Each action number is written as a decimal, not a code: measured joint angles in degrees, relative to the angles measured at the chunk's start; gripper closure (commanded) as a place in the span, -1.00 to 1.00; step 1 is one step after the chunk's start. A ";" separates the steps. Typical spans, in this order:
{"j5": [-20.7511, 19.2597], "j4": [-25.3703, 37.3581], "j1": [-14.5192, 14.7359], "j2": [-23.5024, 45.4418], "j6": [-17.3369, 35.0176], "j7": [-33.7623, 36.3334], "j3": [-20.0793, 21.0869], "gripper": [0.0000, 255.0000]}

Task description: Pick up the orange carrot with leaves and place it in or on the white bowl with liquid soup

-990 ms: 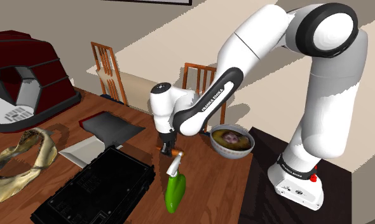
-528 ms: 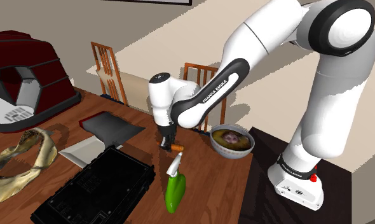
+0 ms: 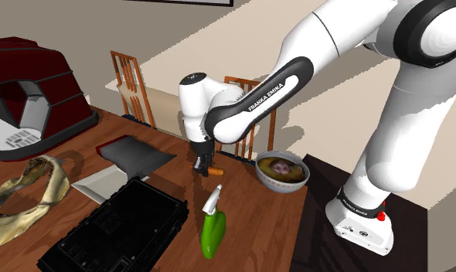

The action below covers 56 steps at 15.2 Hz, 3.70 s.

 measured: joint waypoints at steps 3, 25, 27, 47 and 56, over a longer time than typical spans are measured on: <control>1.04 1.02 -0.12 -1.45 -2.25 -0.66 0.23 1.00; 12.44 -10.30 -1.21 -23.77 -10.93 -12.22 -3.11 1.00; 14.09 -14.85 -0.88 -28.95 -11.36 -15.03 -4.93 1.00; 16.53 -41.94 1.99 -56.94 -12.90 -26.03 -14.31 1.00; 17.40 -44.80 2.29 -54.38 -7.49 -25.90 -13.37 1.00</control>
